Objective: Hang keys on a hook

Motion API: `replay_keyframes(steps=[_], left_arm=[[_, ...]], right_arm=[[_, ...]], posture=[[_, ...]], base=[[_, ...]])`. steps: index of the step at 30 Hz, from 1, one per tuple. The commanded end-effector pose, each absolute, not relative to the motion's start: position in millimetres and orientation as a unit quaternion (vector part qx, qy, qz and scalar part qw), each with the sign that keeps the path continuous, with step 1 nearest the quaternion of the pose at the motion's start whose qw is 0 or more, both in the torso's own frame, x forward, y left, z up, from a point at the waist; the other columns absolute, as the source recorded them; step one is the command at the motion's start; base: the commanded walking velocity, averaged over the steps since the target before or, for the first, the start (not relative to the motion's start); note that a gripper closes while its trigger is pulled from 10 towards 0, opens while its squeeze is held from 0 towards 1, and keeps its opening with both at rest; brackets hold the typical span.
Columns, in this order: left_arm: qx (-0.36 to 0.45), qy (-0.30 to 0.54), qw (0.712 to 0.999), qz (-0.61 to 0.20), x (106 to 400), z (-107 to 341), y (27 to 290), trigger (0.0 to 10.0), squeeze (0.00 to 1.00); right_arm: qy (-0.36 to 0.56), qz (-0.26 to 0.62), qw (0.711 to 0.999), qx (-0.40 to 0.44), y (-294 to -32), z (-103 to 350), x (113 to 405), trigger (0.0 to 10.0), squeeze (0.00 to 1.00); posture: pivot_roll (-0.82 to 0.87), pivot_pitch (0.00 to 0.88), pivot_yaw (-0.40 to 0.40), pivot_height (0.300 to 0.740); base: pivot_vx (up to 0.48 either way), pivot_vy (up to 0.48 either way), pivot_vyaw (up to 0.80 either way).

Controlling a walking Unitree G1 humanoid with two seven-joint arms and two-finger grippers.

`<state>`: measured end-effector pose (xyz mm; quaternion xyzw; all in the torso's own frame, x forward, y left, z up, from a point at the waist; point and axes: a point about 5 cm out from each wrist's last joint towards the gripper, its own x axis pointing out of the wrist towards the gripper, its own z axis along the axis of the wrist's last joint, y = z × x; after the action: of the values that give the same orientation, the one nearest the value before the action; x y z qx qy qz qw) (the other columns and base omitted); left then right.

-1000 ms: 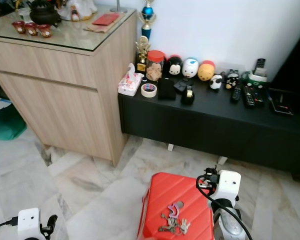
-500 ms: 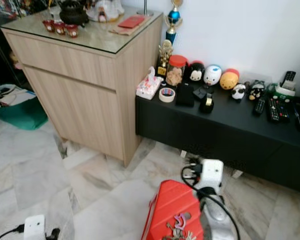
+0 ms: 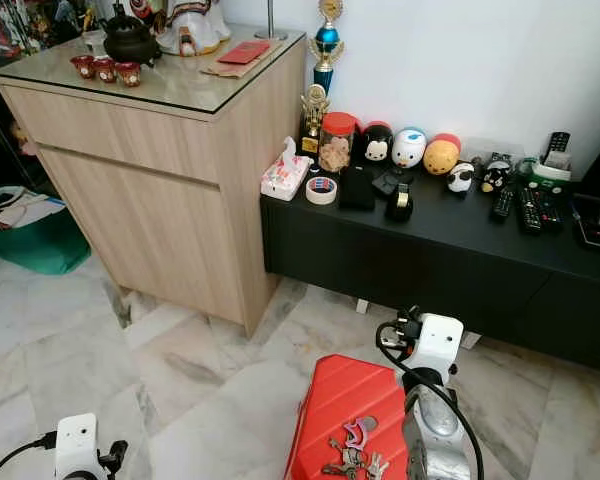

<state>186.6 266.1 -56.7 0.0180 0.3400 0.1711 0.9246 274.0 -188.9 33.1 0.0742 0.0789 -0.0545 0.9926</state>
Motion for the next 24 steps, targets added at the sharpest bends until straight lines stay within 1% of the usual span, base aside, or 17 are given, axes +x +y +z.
replay_keyframes(steps=[1,7,12,16,19,24], left_arm=[[0.018,0.351,0.919,0.176,183.5,-57.3,271.8,10.0,0.0],[0.018,0.355,0.917,0.18,180.8,-58.7,272.0,10.0,0.0],[0.014,0.366,0.914,0.173,175.8,-63.8,265.5,10.0,0.0],[0.008,0.362,0.915,0.179,174.5,-64.4,264.5,10.0,0.0],[0.006,0.359,0.915,0.182,174.0,-64.3,264.5,10.0,0.0],[0.002,0.369,0.91,0.191,166.8,-67.5,266.0,10.0,0.0]], right_arm=[[0.074,-0.066,0.992,0.074,-193.1,34.6,275.1,10.0,0.0],[0.078,-0.082,0.991,0.067,-201.7,31.2,269.3,10.0,0.0],[0.078,-0.09,0.991,0.061,-209.6,31.5,264.4,10.0,0.0],[0.08,-0.085,0.992,0.057,-209.6,32.8,267.7,10.0,0.0],[0.081,-0.079,0.992,0.055,-208.7,33.6,269.9,10.0,0.0],[0.079,-0.08,0.992,0.055,-209.9,34.5,269.9,10.0,0.0]], posture=[[0.03,0.0,0.0,0.74],[0.01,0.0,0.005,0.74],[0.01,0.0,-0.016,0.74],[0.04,0.0,-0.044,0.74],[0.04,0.0,-0.049,0.74],[0.02,0.0,-0.034,0.74]], base=[[-0.292,0.0,0.0],[-0.305,0.0,0.0],[-0.322,0.0,0.0],[-0.335,0.0,0.0],[-0.334,0.0,0.0],[-0.333,0.0,0.0]])
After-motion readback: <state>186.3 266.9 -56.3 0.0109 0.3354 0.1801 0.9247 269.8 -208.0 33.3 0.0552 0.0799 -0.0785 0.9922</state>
